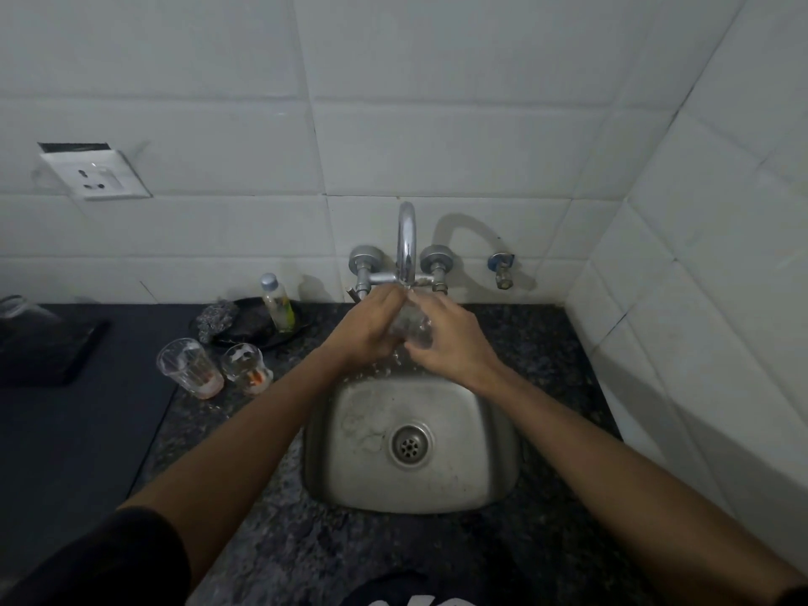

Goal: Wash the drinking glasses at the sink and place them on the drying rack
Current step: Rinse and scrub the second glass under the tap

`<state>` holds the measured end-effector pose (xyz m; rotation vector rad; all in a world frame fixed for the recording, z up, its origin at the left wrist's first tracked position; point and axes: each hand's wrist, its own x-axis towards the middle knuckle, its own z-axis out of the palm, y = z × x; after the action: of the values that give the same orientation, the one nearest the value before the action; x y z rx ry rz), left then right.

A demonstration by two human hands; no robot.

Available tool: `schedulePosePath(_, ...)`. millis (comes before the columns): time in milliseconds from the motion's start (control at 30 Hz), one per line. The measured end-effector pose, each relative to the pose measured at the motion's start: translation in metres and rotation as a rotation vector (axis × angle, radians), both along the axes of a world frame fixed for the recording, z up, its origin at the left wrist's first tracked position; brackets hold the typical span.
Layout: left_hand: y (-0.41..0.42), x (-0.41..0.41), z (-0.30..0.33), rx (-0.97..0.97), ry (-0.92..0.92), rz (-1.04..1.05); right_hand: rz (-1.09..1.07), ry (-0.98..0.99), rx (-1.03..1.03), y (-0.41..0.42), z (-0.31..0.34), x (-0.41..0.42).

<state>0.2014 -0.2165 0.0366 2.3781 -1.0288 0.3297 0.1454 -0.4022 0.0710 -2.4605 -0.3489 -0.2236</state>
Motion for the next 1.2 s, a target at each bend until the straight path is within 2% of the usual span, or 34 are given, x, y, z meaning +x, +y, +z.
schedulePosePath(67, 0.002, -0.001, 0.0, 0.001, 0.004, -0.009, -0.012, 0.118, 0.135, -0.002, -0.003, 0.003)
schedulePosePath(133, 0.001, -0.007, -0.003, -0.024, 0.0, 0.013, -0.043, 0.421, 0.44, -0.005, -0.001, 0.009)
schedulePosePath(167, -0.001, -0.008, -0.004, -0.037, 0.004, 0.018, -0.036, 0.501, 0.53, -0.005, 0.002, 0.008)
schedulePosePath(200, -0.003, -0.009, -0.004, -0.04, 0.019, 0.018, -0.039, 0.466, 0.488, -0.006, 0.006, 0.007)
schedulePosePath(300, -0.004, -0.004, 0.0, -0.008, 0.041, 0.006, 0.032, 0.058, -0.065, -0.005, 0.004, 0.006)
schedulePosePath(333, -0.002, -0.001, 0.002, 0.003, 0.045, -0.005, 0.058, 0.011, -0.123, -0.007, 0.0, 0.006)
schedulePosePath(367, -0.001, 0.0, 0.005, 0.012, 0.05, -0.008, 0.063, 0.014, -0.091, -0.007, -0.001, 0.005)
schedulePosePath(400, 0.0, 0.0, 0.005, 0.02, 0.049, -0.004, 0.039, 0.086, 0.031, -0.007, -0.003, 0.004)
schedulePosePath(467, 0.001, -0.002, 0.002, 0.013, 0.03, 0.015, -0.005, 0.36, 0.411, -0.005, 0.001, 0.004)
schedulePosePath(500, 0.0, -0.002, -0.001, 0.005, 0.027, 0.029, 0.003, 0.442, 0.526, -0.004, 0.003, 0.005)
schedulePosePath(533, -0.001, -0.003, -0.003, -0.007, 0.036, 0.036, 0.01, 0.427, 0.533, -0.003, 0.006, 0.005)
schedulePosePath(600, -0.003, -0.005, -0.003, -0.017, 0.058, 0.027, -0.03, 0.195, 0.214, -0.004, 0.008, 0.003)
schedulePosePath(667, -0.003, -0.003, 0.001, -0.009, 0.05, -0.009, 0.071, -0.033, -0.1, -0.004, 0.0, 0.002)
schedulePosePath(733, -0.001, -0.001, 0.003, -0.003, 0.047, -0.015, 0.064, 0.012, -0.019, -0.004, -0.008, 0.002)
schedulePosePath(833, 0.001, -0.006, -0.004, -0.027, 0.04, 0.032, -0.026, 0.383, 0.367, -0.003, 0.0, 0.005)
schedulePosePath(867, 0.0, -0.008, -0.007, -0.044, 0.048, 0.043, -0.008, 0.411, 0.383, -0.003, 0.002, 0.005)
schedulePosePath(933, -0.003, -0.009, -0.008, -0.068, 0.062, 0.051, 0.011, 0.177, 0.108, -0.006, 0.005, 0.006)
schedulePosePath(1000, -0.002, -0.006, -0.007, -0.071, 0.035, 0.036, 0.125, -0.056, -0.162, -0.006, -0.001, 0.009)
schedulePosePath(1033, -0.001, -0.003, -0.008, -0.067, 0.029, 0.026, 0.15, -0.096, -0.174, -0.007, -0.003, 0.01)
schedulePosePath(1100, 0.0, -0.001, -0.005, -0.064, 0.032, 0.031, 0.089, 0.013, 0.009, -0.006, -0.005, 0.011)
schedulePosePath(1167, 0.0, -0.001, -0.007, -0.081, 0.0, 0.042, -0.007, 0.293, 0.31, -0.004, -0.001, 0.01)
schedulePosePath(1200, -0.001, 0.0, -0.008, -0.093, -0.007, 0.045, -0.03, 0.37, 0.385, -0.003, -0.001, 0.011)
